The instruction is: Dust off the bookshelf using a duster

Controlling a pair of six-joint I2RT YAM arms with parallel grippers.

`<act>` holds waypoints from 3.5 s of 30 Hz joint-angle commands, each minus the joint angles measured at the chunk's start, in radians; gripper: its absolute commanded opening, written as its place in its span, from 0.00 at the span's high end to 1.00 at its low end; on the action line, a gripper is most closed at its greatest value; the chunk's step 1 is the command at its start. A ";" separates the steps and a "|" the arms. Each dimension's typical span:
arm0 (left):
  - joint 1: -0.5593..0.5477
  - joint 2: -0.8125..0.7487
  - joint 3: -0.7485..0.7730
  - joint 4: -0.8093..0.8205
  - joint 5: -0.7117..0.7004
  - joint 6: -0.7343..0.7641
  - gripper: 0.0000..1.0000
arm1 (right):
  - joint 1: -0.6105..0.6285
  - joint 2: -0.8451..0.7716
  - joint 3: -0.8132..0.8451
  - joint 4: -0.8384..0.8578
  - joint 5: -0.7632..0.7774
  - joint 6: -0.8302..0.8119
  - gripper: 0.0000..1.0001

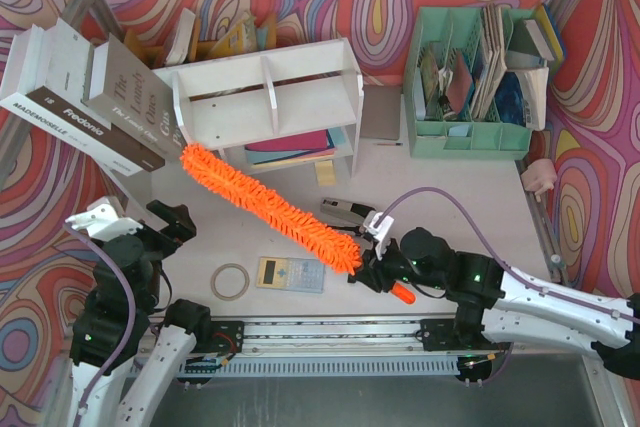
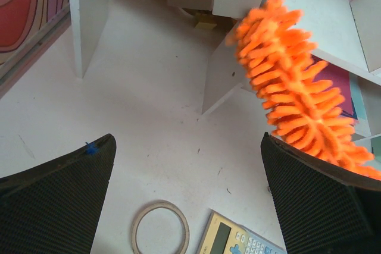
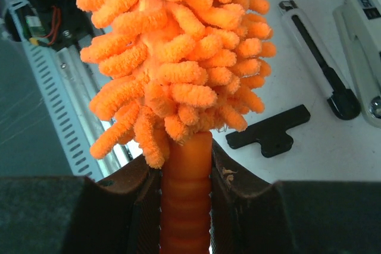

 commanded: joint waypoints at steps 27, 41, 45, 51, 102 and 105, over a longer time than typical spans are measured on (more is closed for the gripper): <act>0.006 0.014 -0.003 -0.012 -0.020 0.010 0.01 | 0.016 -0.121 0.016 -0.184 0.324 0.251 1.00; 0.006 0.004 -0.003 -0.019 -0.034 0.007 0.01 | 0.015 -0.164 0.113 -0.304 0.240 0.301 1.00; 0.005 0.004 -0.002 -0.021 -0.039 0.004 0.01 | 0.015 -0.207 0.105 -0.295 0.259 0.299 1.00; 0.005 0.004 -0.003 -0.024 -0.041 0.002 0.01 | 0.016 -0.197 0.082 -0.249 0.259 0.277 1.00; 0.006 0.011 -0.004 -0.023 -0.027 -0.002 0.02 | 0.037 0.086 -0.095 0.440 0.145 0.419 1.00; 0.005 0.011 -0.003 -0.024 -0.027 -0.003 0.02 | 0.059 0.124 -0.081 0.458 0.151 0.407 1.00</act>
